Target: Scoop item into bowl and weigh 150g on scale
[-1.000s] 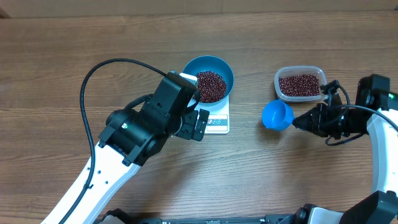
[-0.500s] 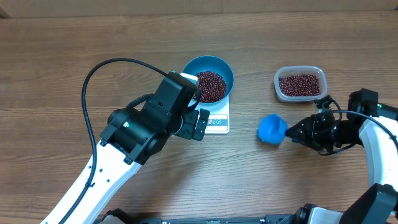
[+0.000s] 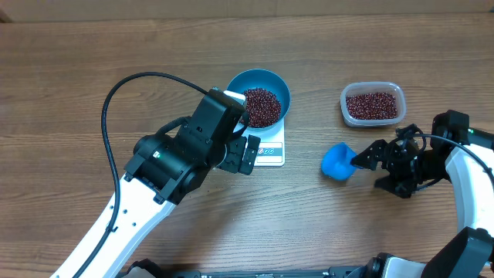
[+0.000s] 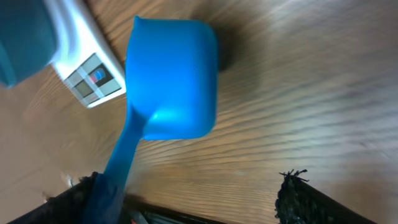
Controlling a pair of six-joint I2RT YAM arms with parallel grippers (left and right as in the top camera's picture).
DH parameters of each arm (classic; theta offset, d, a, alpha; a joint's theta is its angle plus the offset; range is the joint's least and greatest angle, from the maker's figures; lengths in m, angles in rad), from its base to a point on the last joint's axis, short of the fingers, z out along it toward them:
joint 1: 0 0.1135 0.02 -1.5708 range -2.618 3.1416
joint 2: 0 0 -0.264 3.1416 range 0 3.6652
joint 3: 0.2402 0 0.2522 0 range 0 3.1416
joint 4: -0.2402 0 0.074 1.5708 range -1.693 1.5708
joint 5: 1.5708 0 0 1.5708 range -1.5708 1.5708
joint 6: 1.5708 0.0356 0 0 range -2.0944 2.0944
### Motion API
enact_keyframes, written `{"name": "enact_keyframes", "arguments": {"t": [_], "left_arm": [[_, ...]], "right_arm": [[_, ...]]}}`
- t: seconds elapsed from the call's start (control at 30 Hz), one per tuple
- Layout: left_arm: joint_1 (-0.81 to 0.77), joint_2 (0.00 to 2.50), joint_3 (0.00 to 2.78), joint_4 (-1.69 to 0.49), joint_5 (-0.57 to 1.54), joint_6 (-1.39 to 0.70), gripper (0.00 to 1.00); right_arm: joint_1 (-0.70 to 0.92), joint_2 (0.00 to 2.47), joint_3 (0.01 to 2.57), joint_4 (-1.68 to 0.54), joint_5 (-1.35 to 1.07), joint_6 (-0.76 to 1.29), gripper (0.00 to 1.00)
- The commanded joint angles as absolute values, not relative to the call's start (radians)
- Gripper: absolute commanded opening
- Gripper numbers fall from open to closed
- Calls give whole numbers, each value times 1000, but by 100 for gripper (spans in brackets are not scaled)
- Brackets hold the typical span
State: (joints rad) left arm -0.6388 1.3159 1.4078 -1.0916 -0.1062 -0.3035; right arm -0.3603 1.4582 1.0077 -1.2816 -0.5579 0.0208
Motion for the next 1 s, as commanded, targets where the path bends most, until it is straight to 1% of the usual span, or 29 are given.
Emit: {"name": "enact_keyframes", "arguments": {"t": [0.0,0.03,0.13,0.47,0.63,0.77,0.9,0.97], "left_arm": [[-628,1322,1416,-1089,-112,-295,100],[-628,1322,1416,-1089,-112,-295,100],[-628,1322,1416,-1089,-112,-295,100],[-628,1322,1416,-1088,-112,-295,100],[-628,1322,1416,-1089,-112,-295,100],[-628,1322,1416,-1089,-112,-295,100],[-628,1322,1416,-1089,-112,-295,100],[-628,1322,1416,-1089,-112,-295,100]], "right_arm": [[-365,1461,1007,-1273,-451,159,80],[-365,1461,1007,-1272,-410,206,78],[-365,1464,1007,-1271,-346,263,78],[-365,1506,1010,-1246,-315,299,79],[-365,1505,1042,-1242,-336,268,79],[-353,1505,1117,-1243,-383,226,79],[-284,1504,1235,-1240,-383,154,79],[-214,1504,1309,-1232,-383,93,79]]}}
